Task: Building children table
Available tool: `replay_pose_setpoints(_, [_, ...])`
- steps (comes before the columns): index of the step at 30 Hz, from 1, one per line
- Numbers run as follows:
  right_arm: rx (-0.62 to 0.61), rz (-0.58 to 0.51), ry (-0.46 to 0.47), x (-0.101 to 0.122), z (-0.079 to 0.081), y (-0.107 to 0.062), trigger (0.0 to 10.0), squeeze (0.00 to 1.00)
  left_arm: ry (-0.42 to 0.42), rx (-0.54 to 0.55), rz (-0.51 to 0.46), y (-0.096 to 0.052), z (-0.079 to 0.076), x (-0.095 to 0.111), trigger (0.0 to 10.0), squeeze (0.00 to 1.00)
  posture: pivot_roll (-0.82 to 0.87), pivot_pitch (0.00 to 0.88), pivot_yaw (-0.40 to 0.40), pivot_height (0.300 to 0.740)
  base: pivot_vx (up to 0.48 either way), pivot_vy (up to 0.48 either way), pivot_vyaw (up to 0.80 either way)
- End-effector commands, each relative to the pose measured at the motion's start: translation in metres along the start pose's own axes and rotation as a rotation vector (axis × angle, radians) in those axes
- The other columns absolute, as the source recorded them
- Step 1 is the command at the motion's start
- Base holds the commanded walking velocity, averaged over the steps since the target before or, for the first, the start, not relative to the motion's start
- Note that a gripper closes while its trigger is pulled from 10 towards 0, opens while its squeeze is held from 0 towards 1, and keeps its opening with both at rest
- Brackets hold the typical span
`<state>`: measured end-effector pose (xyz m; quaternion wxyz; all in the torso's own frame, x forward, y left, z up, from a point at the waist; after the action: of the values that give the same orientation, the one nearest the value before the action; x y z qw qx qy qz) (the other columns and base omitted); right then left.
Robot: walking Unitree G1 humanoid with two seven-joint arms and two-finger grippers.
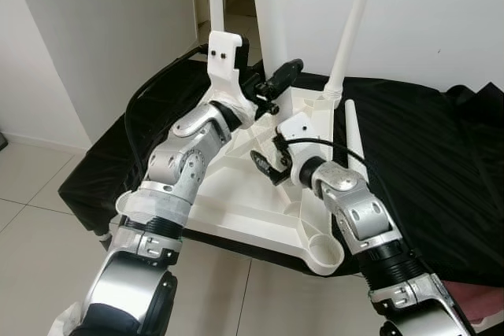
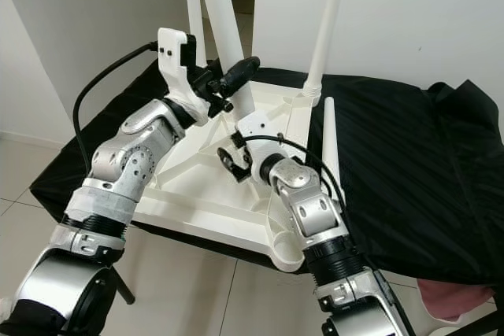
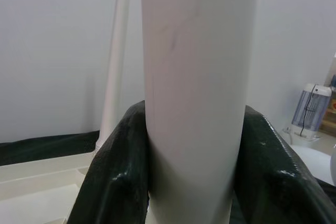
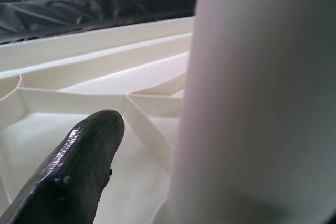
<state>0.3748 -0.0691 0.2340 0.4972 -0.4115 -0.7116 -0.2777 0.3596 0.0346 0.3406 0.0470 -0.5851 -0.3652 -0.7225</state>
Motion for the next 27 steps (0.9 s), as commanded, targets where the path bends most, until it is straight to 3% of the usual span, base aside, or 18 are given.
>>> replay_pose_setpoints(1, [0.006,0.018,0.007,-0.006,0.002,0.000,10.0,0.00,0.029,-0.137,-0.027,0.005,-0.014,0.008,10.0,0.00,0.00,0.072,0.017,0.740,0.000,0.000,0.00])
replay_pose_setpoints(5, [0.011,0.010,0.006,-0.004,0.003,0.001,10.0,0.00,0.026,-0.141,-0.028,0.005,-0.015,0.008,10.0,0.00,0.00,0.072,0.017,0.740,0.000,0.000,0.00])
replay_pose_setpoints(6, [0.009,0.010,0.008,-0.004,0.002,0.001,4.0,0.00,0.025,-0.142,-0.028,0.005,-0.016,0.009,10.0,0.00,0.01,0.072,0.017,0.740,0.000,0.000,0.00])
replay_pose_setpoints(7, [0.003,0.008,0.015,-0.004,0.002,0.001,0.0,0.00,0.026,-0.144,-0.029,0.005,-0.016,0.009,10.0,0.00,0.01,0.072,0.016,0.740,0.000,0.000,0.00])
replay_pose_setpoints(20, [-0.091,-0.015,0.070,-0.001,-0.010,-0.003,0.0,0.00,0.015,-0.161,-0.020,0.004,-0.020,0.006,10.0,0.00,0.00,0.075,0.019,0.740,0.000,0.000,0.00])
replay_pose_setpoints(21, [-0.118,-0.010,0.080,-0.001,-0.014,-0.005,6.4,0.00,-0.012,-0.181,-0.022,0.004,-0.023,0.005,10.0,0.00,0.00,0.079,0.019,0.740,0.000,0.000,0.00])
replay_pose_setpoints(23, [-0.118,-0.010,0.080,-0.001,-0.014,-0.005,6.4,0.00,-0.012,-0.181,-0.022,0.004,-0.023,0.005,10.0,0.00,0.00,0.079,0.019,0.740,0.000,0.000,0.00])
replay_pose_setpoints(24, [-0.149,-0.012,0.109,-0.001,-0.019,-0.007,10.0,0.00,-0.031,-0.191,-0.026,0.004,-0.025,0.005,10.0,1.00,-0.01,0.082,0.019,0.740,0.000,0.000,0.00])
replay_pose_setpoints(27, [-0.177,-0.021,0.125,0.000,-0.021,-0.009,10.0,0.00,-0.037,-0.212,-0.035,0.003,-0.029,0.006,10.0,1.00,-0.01,0.079,0.021,0.740,0.000,0.000,0.00])
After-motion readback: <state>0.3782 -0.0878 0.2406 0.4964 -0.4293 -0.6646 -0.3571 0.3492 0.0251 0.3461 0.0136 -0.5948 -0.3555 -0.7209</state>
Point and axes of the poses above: a point about 5 cm out from each wrist's last joint towards the gripper, its own y axis pointing out of the wrist towards the gripper, its own x axis along the axis of the wrist's last joint, z = x × y, the point moved 2 cm from there along y, pointing out of the wrist towards the gripper, and after that the axes turned 1 degree about y, right-handed, at the moved point
